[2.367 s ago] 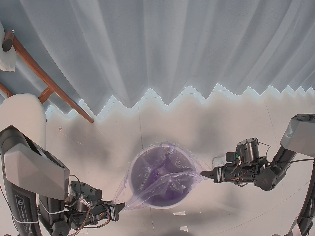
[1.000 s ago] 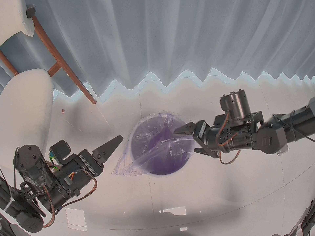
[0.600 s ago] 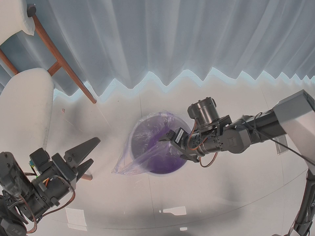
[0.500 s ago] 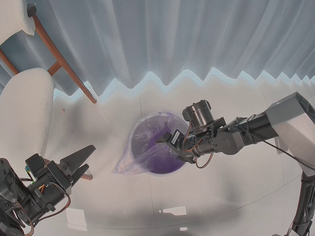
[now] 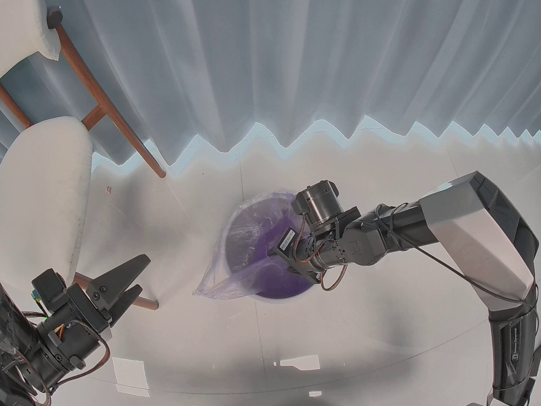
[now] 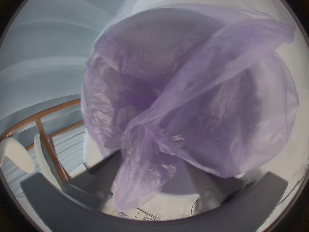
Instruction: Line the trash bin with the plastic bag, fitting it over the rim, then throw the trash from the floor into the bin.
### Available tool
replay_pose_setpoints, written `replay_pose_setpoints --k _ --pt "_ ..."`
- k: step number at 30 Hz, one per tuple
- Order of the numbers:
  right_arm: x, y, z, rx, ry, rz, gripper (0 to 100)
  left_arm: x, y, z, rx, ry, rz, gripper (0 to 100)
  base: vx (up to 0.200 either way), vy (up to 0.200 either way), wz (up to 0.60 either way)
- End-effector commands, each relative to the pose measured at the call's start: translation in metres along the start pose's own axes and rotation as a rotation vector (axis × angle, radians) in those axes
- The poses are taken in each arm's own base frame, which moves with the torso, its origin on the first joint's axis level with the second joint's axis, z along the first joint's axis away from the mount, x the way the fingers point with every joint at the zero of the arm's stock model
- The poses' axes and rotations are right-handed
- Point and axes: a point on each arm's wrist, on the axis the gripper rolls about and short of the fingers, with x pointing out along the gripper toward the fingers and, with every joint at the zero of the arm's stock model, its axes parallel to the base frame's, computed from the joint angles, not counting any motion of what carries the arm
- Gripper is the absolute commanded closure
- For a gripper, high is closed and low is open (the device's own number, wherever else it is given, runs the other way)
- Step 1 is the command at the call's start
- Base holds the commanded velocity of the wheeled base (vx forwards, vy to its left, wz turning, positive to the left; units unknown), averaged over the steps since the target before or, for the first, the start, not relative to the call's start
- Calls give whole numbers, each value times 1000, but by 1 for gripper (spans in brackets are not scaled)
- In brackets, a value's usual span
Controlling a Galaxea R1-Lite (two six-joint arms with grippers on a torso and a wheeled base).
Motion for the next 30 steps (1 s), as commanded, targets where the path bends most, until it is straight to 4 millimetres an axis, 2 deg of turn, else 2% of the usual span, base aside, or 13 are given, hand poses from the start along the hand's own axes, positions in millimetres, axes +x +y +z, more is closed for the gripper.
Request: replay_pose_setpoints --k 1,2,6,9,12,20,27,28,30 --pt "-11 8 -13 -22 -4 -32 100 -3 5 -5 4 38 29 0 0 0 0" --pt "-14 8 -15 -25 -3 -36 100 -3 5 -5 4 42 27 0 0 0 0" --pt "-46 15 -29 -47 9 -28 100 -4 0 -14 6 139 -32 0 0 0 0" --pt "-58 11 -50 -77 46 -50 100 -1 0 -19 21 175 -29 0 0 0 0" --pt "-59 -2 -73 -110 77 -102 100 0 2 -24 45 214 -18 0 0 0 0" --pt "-38 -40 -123 -109 92 -154 100 -2 10 -35 66 308 67 0 0 0 0" --pt "-9 -59 -135 -120 11 -203 100 -2 11 -34 66 298 79 0 0 0 0" --pt "-9 -60 -136 -114 12 -207 0 -2 11 -34 66 300 78 0 0 0 0" --pt "-10 -63 -137 -106 12 -216 0 -2 11 -34 66 303 80 0 0 0 0"
